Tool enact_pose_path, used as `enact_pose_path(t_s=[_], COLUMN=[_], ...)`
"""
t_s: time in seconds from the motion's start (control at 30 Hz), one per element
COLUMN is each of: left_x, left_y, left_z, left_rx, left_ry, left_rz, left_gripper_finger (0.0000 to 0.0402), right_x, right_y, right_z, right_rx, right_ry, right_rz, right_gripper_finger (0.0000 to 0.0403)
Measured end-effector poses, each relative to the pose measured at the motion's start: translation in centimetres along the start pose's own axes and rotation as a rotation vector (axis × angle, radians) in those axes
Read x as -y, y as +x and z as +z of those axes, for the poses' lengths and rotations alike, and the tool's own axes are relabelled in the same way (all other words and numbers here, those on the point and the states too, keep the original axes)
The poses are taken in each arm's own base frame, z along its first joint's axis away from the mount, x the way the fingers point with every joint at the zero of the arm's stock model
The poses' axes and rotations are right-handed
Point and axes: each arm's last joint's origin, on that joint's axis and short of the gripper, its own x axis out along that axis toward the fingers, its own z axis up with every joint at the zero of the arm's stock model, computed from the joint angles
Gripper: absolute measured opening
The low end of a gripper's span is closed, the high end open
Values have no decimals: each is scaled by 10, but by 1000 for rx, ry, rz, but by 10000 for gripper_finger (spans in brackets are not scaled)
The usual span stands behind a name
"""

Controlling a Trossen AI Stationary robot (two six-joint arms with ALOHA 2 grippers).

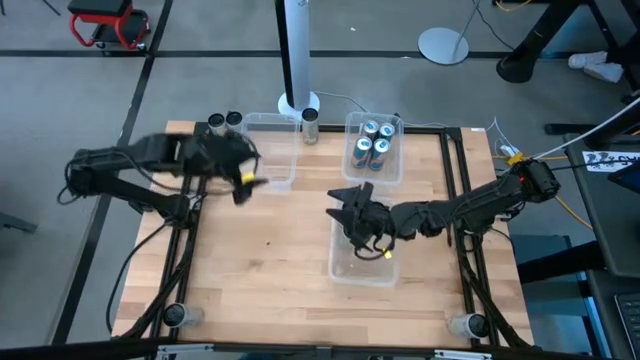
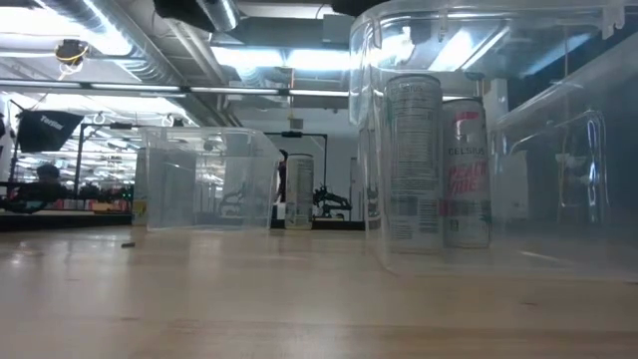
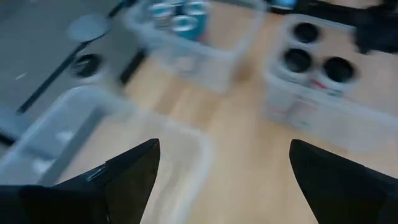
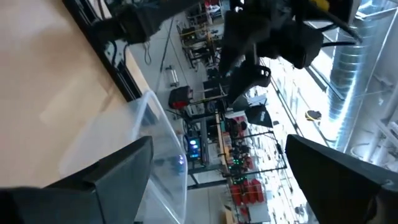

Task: Sort soda cans
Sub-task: Put the white yellow soda can into the top left transparent bin

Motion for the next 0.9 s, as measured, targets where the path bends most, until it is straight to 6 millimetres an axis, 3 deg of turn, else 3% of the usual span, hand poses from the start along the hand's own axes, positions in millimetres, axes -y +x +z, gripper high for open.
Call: enact_pose_path(t_s=[0.2, 0.37, 0.67, 0.9], left_x=[-31, -39, -12, 24], left_y=[-7, 1, -1, -12], left_z=[9, 0, -14, -53], left_rx=[-59, -223, -369, -583], left_ry=[-69, -63, 4, -83], left_rz=[137, 145, -23, -54], left_gripper_finger=[347, 347, 347, 347], right_x=[1, -7, -10, -13], right_y=[4, 6, 7, 7], right_z=[-5, -2, -1, -1], right_rx=[45, 125, 156, 164], right_ry=[-34, -72, -91, -105], right_rz=[12, 65, 82, 113], right_gripper_finger=[365, 365, 365, 365])
